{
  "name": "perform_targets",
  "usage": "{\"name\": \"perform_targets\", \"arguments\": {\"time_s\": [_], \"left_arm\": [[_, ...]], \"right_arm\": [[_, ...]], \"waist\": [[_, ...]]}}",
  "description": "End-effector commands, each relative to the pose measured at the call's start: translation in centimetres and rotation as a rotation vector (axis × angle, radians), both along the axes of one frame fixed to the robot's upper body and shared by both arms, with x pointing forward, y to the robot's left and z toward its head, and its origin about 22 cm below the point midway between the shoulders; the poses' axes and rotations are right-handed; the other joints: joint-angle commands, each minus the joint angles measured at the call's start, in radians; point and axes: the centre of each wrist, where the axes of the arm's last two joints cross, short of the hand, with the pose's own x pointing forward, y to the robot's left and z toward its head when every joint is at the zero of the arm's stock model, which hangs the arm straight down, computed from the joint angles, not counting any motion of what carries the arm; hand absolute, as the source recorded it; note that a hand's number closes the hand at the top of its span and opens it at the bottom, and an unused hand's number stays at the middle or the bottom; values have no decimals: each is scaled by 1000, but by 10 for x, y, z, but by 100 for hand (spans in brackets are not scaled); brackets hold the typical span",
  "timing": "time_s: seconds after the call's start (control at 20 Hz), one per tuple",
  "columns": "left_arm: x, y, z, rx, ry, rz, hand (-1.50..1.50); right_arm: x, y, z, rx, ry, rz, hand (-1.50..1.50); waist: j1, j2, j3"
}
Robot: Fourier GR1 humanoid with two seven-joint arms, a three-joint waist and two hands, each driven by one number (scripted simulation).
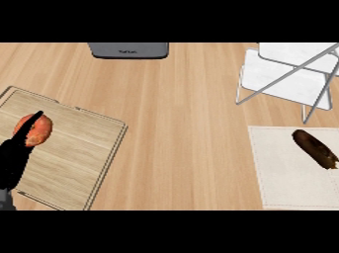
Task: Pick the can from the placemat and place it in the tiered shelf
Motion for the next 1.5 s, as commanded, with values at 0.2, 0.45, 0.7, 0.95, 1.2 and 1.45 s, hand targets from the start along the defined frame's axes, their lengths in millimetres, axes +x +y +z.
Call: {"name": "perform_targets", "arguments": {"time_s": [0.2,0.45,0.7,0.95,1.2,1.45], "left_arm": [[0,-12,-7,-9,16,10,0],[-14,-1,-6,3,-2,-2,0],[-10,1,-8,-2,16,18,0],[-5,4,-6,-12,9,39,0],[-15,12,-4,-3,10,43,0],[-17,17,1,2,4,57,0]], "right_arm": [[0,-13,8,282,-51,49,-150],[-16,-36,8,430,-120,81,-150],[-70,-81,58,460,-234,114,-150],[-132,-121,96,455,-263,37,-150],[-208,-177,111,469,-250,-58,-150],[-278,-218,123,442,-196,-44,-150]], "waist": [[-7,5,4],[-7,2,4],[-25,0,4],[-31,0,3],[-47,-3,4],[-50,-2,5]]}}
